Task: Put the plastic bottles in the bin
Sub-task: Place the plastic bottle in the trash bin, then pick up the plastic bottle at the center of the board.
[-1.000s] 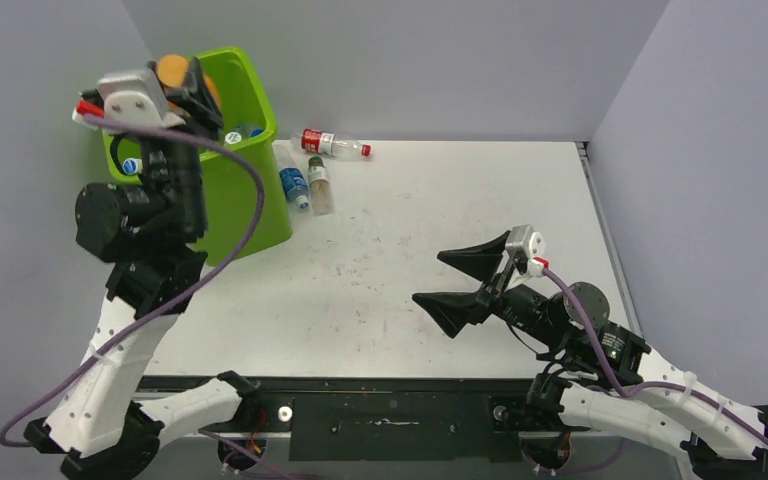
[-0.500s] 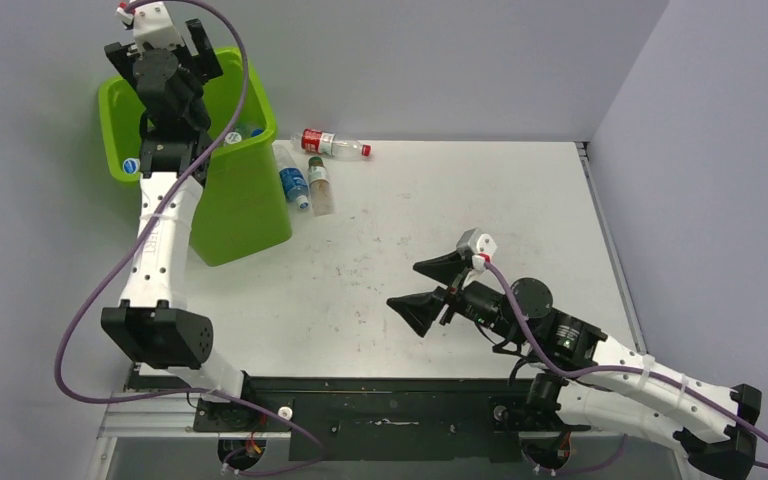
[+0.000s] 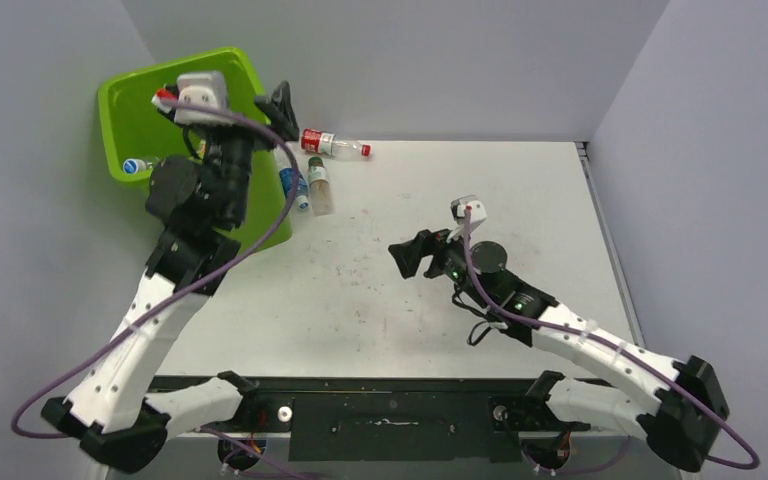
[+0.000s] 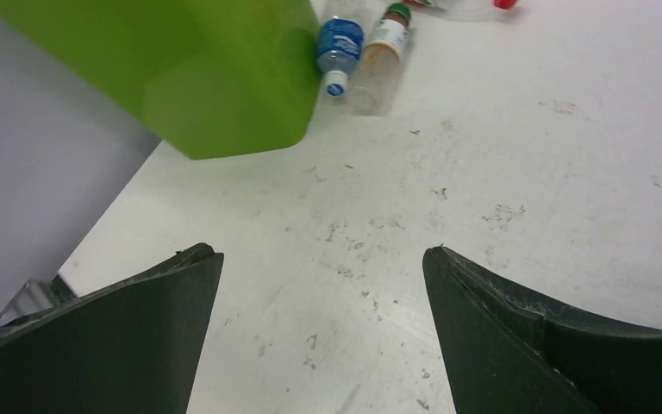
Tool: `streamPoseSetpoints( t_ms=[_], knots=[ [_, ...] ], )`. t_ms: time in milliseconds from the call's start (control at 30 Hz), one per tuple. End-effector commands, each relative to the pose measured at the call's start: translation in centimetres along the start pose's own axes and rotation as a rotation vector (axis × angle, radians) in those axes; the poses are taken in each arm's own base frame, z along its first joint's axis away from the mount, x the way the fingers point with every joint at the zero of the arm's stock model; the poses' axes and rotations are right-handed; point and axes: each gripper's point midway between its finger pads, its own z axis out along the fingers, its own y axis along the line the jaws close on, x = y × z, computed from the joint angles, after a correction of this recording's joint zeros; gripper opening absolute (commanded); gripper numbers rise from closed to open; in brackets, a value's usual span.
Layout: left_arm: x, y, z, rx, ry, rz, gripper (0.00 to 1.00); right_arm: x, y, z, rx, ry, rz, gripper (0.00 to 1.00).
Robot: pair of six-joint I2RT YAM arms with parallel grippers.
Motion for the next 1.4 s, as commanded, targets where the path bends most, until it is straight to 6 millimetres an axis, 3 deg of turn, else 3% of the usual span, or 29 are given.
streamPoseSetpoints(
  t_ms=[0, 67, 167, 367, 567, 633, 667, 900, 1367],
  knots=[
    [1.1, -1.8, -5.4, 0.127, 0.008, -0.095, 0.96, 1.2, -2.0, 4.7, 0.048, -0.022, 0.144, 0.9],
    [4.4, -2.1, -8.1, 0.19, 0.064, -0.122, 0.96, 1.9, -2.7, 7.1, 0.079, -0.028, 0.149, 0.9],
    [7.0, -0.8, -11.3, 0.206, 0.088, -0.174, 0.96, 2.9, -3.1, 11.8, 0.104, -0.023, 0.148, 0.9],
    [9.2, 2.0, -15.9, 0.193, 0.108, -0.214, 0.96, 5.4, -5.2, 22.2, 0.163, 0.06, 0.099, 0.9],
    [10.3, 4.0, -18.4, 0.182, 0.058, -0.212, 0.96, 6.6, -7.0, 29.4, 0.146, 0.111, 0.102, 0.9],
    [10.8, 4.0, -18.7, 0.192, 0.043, -0.212, 0.96, 8.0, -7.5, 31.3, 0.13, 0.145, 0.108, 0.9],
    [10.8, 3.9, -18.8, 0.2, 0.035, -0.212, 0.96, 7.3, -7.3, 32.4, 0.119, 0.133, 0.11, 0.9],
    [11.2, 3.1, -18.9, 0.245, 0.039, -0.196, 0.96, 8.8, -7.8, 35.8, 0.086, 0.153, 0.103, 0.9],
    [12.5, 2.4, -19.3, 0.281, 0.058, -0.214, 0.96, 10.7, -6.4, 36.8, 0.029, 0.153, 0.105, 0.9]
  ],
)
